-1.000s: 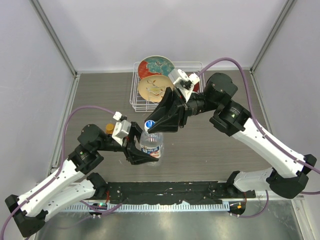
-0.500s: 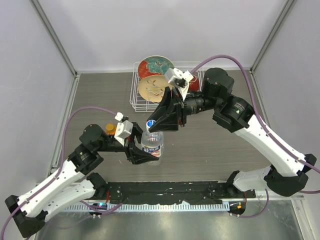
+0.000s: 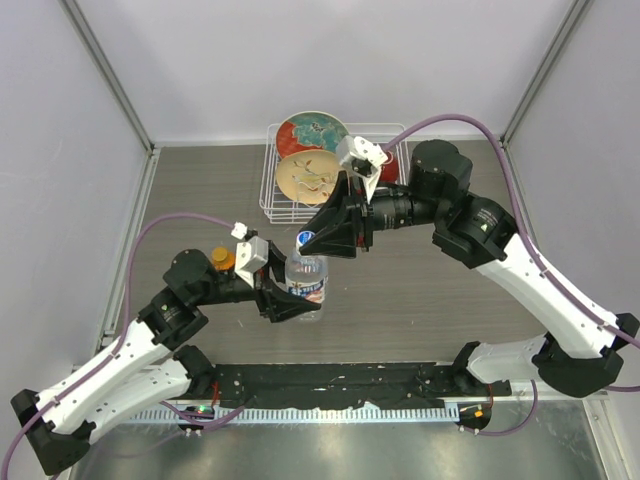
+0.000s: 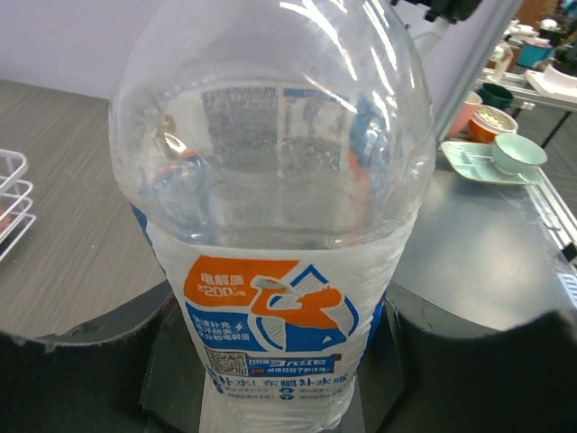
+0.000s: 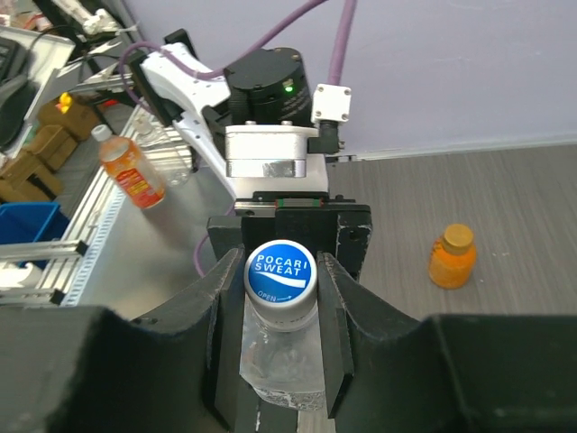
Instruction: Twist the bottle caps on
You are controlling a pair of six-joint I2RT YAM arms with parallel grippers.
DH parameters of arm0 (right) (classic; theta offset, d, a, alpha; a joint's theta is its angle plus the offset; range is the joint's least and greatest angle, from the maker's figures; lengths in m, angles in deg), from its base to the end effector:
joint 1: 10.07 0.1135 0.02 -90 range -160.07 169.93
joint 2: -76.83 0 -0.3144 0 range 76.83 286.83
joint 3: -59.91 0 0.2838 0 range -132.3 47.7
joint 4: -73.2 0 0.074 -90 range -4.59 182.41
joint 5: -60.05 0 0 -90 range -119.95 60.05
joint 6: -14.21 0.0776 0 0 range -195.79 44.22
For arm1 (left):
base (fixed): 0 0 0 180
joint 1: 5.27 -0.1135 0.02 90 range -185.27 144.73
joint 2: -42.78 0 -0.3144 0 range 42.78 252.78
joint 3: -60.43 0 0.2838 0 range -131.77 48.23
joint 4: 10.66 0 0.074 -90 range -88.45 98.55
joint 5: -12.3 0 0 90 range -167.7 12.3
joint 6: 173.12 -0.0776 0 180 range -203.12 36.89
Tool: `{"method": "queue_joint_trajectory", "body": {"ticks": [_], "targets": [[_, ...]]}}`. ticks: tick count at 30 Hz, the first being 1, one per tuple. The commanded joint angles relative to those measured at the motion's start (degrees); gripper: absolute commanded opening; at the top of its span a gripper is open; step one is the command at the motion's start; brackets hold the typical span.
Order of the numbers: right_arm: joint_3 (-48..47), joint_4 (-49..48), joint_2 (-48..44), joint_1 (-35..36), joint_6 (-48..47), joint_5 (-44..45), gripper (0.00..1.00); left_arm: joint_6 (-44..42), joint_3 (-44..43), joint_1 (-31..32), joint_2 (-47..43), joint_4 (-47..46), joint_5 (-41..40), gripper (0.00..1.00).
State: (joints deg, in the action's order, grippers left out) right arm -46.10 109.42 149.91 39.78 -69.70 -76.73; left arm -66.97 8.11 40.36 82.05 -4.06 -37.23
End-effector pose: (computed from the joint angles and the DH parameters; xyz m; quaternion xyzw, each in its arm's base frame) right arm 0.1461 0.2609 0.5613 -0.5016 0.5177 0.5505 0.4211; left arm 0.0935 -0.1677 0.3915 0.4085 0.5389 -0.5570 0.4822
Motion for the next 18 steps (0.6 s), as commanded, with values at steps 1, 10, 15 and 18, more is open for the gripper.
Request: {"method": "queue_joint_trajectory", "body": {"ticks": [1,10,15,18], "targets": [[3.26,5.17,-1.97,0.43,-1.16,6.60,0.12,-1.29,-1.28,-0.80,-0.51,-8.01,-11.01,0.00],[4.50,6.83,-1.36,3.50,-1.16,18.39,0.10,-4.54,-0.57,-0.89,-0.07,-8.99,-19.37,0.00],[3.27,9.38,0.39,5.17,-1.08,21.55,0.08,-5.86,0.04,-0.80,-0.24,-8.46,-19.81,0.00],[3.27,9.83,0.83,5.96,-0.12,24.81,0.07,-6.03,0.30,-0.80,-0.16,-8.81,-20.95,0.00]]}}
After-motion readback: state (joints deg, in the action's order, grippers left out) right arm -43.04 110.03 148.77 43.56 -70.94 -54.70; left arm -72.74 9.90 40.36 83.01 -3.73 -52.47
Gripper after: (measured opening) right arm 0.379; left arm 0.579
